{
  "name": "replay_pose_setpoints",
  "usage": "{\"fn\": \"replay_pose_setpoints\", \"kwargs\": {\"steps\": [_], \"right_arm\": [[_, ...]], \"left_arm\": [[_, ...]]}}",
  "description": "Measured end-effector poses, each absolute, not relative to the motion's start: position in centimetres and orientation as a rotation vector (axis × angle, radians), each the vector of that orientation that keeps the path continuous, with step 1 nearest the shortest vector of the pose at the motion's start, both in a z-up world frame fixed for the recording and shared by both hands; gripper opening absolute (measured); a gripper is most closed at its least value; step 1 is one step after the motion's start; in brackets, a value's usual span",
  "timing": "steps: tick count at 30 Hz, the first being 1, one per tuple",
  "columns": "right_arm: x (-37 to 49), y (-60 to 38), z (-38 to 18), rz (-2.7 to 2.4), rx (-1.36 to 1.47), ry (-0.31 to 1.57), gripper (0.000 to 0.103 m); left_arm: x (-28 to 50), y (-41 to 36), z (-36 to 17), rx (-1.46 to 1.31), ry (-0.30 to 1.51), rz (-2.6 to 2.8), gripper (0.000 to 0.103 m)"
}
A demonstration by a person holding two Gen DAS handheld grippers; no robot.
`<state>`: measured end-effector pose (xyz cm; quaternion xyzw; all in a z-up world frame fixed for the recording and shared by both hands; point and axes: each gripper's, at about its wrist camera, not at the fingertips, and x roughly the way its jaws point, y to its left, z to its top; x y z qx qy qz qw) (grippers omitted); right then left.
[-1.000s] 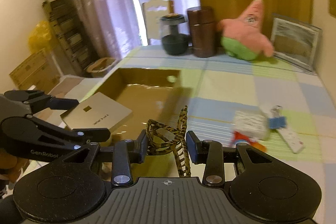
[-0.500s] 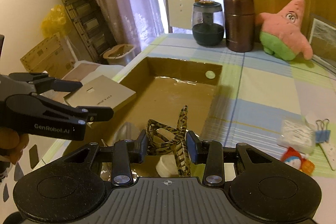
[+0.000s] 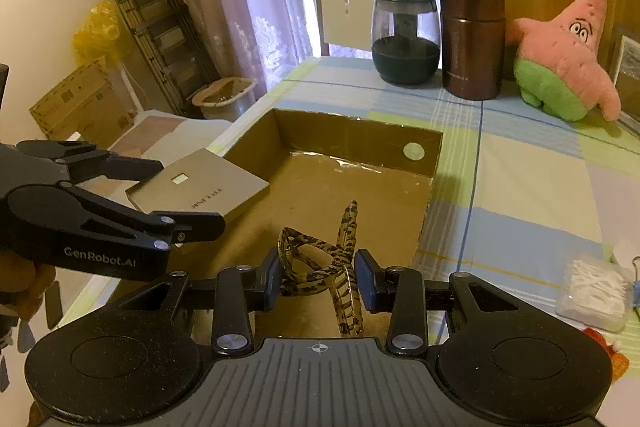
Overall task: Organize rigid objects
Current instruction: 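Carry the router box with the left tool to the box while the right tool carries the spring, then lower and release the router box with the left tool while the right tool drops the spring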
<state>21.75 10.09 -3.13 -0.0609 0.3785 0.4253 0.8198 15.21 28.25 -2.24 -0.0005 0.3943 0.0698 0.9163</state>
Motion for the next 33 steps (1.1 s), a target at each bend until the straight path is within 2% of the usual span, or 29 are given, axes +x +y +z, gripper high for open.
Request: {"fn": "replay_pose_setpoints", "kwargs": {"steps": [12,33], "right_arm": [[22.6,10.5,-4.7,0.894,-0.124,0.838,0.036],[22.3,10.5,-4.5,0.901,-0.099,0.841,0.036]], "left_arm": [[17.4,28.4,-4.1,-0.034,0.840,0.114,0.087],[14.8,29.2,-3.0,-0.060,0.789,0.188,0.087]]}}
